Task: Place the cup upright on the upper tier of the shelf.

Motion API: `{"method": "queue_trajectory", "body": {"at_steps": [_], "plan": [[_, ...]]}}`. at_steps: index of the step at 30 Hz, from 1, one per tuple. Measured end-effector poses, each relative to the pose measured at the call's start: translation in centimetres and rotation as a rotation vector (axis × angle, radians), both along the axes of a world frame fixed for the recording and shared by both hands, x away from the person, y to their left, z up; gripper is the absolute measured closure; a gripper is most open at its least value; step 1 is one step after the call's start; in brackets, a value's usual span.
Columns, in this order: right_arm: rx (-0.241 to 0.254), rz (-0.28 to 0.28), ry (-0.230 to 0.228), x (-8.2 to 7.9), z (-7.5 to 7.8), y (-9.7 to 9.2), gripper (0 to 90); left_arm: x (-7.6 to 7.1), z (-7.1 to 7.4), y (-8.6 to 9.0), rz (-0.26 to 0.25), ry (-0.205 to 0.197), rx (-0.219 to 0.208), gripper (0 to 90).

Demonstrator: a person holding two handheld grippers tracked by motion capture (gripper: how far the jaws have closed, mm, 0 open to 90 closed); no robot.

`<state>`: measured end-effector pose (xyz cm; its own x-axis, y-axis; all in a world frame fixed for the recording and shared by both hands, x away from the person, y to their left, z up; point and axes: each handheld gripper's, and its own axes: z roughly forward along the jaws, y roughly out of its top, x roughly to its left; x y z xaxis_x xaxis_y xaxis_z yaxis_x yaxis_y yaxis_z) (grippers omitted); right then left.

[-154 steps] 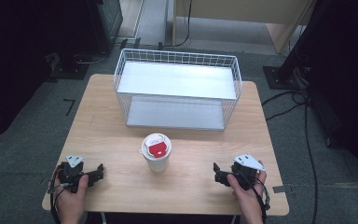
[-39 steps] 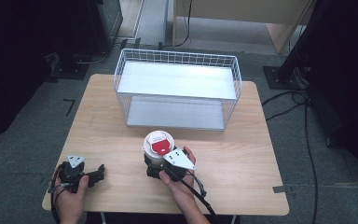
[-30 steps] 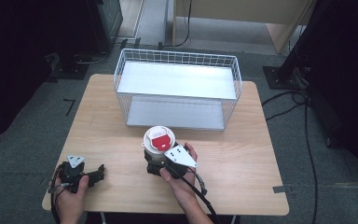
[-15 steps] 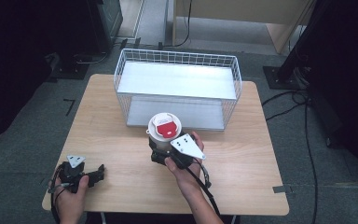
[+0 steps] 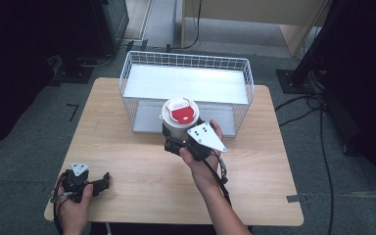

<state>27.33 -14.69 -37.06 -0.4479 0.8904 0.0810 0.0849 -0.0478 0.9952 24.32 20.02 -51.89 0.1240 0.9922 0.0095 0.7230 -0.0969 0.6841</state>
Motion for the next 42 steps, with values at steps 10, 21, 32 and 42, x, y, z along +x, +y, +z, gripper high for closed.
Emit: {"method": "queue_trajectory", "body": {"at_steps": [10,21,32,42], "plan": [[-0.017,-0.025,-0.036,1.5,2.2,-0.7,9.6,0.0,0.0,0.0,0.000,-0.001,0.000,0.0],[-0.004,-0.058,-0.043,3.2,3.9,-1.7,9.7,0.0,0.0,0.0,0.000,-0.001,0.000,0.0],[-0.009,-0.095,-0.060,5.1,5.7,-2.6,9.8,0.0,0.0,0.0,0.000,0.000,0.000,0.0],[-0.013,-0.138,-0.061,8.2,6.6,-3.3,9.8,0.0,0.0,0.0,0.000,-0.001,0.000,0.0]]}}
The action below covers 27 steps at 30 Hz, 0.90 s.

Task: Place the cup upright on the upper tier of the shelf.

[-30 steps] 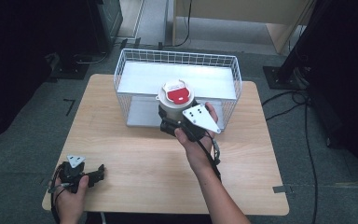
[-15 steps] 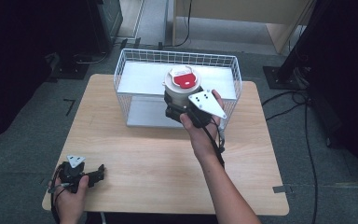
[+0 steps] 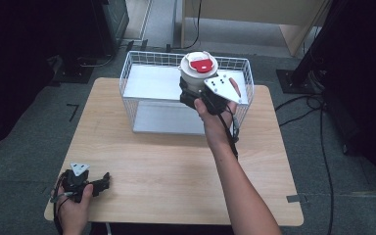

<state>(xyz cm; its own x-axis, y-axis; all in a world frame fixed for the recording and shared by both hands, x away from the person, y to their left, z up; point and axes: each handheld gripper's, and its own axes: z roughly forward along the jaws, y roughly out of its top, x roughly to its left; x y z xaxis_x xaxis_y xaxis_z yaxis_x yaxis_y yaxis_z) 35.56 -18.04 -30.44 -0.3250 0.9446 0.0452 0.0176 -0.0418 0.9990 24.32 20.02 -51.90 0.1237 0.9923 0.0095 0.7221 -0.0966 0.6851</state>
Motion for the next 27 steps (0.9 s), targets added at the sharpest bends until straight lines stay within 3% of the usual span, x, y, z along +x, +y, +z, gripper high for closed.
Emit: {"method": "queue_trajectory", "body": {"at_steps": [8,14,27], "plan": [[-0.019,-0.018,0.018,3.1,-0.4,0.5,10.6,0.0,0.0,0.0,0.000,0.000,0.000,0.0],[0.008,-0.040,0.041,5.3,-0.8,0.9,10.7,0.0,0.0,0.0,0.000,-0.001,0.001,0.0],[0.002,-0.079,0.052,8.0,-0.3,1.1,10.7,0.0,0.0,0.0,0.001,-0.002,-0.001,0.0]]}}
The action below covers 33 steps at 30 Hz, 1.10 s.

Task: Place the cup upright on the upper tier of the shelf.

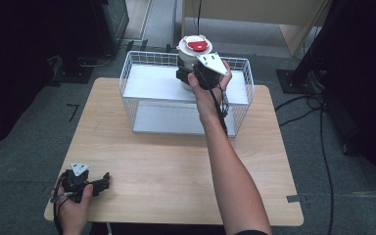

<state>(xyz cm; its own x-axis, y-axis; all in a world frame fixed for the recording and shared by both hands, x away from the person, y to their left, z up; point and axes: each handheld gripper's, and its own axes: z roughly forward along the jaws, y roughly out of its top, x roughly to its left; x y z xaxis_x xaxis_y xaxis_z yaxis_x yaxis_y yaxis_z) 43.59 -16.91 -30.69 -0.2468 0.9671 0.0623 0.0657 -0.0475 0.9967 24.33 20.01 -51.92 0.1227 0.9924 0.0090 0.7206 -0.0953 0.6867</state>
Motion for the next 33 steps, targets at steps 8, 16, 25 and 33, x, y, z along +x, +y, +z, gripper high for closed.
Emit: {"method": "queue_trajectory", "body": {"at_steps": [8,16,25,33], "plan": [[0.007,-0.017,0.017,1.1,-0.1,-0.2,10.7,0.0,0.0,0.0,0.000,0.001,0.000,0.0],[0.006,-0.020,0.028,1.2,-0.4,-0.3,10.7,0.0,0.0,0.0,-0.001,0.001,0.001,0.0],[-0.008,0.019,0.071,0.9,-0.2,-0.4,9.7,0.0,0.0,0.0,0.000,0.001,0.000,0.0],[0.001,0.054,0.112,0.4,-0.1,-1.5,1.5,0.0,0.0,0.0,0.000,0.000,0.000,0.0]]}}
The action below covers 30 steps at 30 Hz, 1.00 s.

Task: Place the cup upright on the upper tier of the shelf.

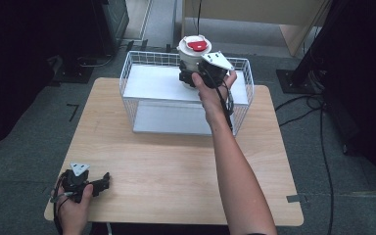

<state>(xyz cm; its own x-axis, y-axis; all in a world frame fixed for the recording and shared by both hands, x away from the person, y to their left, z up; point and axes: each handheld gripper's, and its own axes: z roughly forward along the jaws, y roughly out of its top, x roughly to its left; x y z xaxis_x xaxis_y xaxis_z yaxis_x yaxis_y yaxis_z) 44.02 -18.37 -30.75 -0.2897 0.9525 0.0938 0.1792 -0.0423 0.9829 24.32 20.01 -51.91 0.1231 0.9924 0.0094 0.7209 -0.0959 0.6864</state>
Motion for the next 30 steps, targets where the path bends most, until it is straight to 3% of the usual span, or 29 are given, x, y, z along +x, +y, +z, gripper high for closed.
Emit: {"method": "queue_trajectory", "body": {"at_steps": [7,9,14,19,30], "plan": [[0.020,0.022,-0.003,-0.9,0.1,-0.5,6.3,0.0,0.0,0.0,0.001,0.000,0.000,0.0],[0.005,0.015,-0.006,-1.2,0.1,-0.5,7.6,0.0,0.0,0.0,0.001,0.000,0.000,0.0],[-0.014,0.025,-0.011,-2.0,-0.1,-0.8,7.5,0.0,0.0,0.0,-0.001,-0.001,0.002,0.0],[0.002,0.028,-0.021,-3.1,-0.3,-1.5,6.5,0.0,0.0,0.0,0.000,0.001,-0.001,0.0],[-0.015,0.033,-0.030,-6.4,-0.7,-3.1,5.7,0.0,0.0,0.0,0.000,0.001,0.001,0.0]]}}
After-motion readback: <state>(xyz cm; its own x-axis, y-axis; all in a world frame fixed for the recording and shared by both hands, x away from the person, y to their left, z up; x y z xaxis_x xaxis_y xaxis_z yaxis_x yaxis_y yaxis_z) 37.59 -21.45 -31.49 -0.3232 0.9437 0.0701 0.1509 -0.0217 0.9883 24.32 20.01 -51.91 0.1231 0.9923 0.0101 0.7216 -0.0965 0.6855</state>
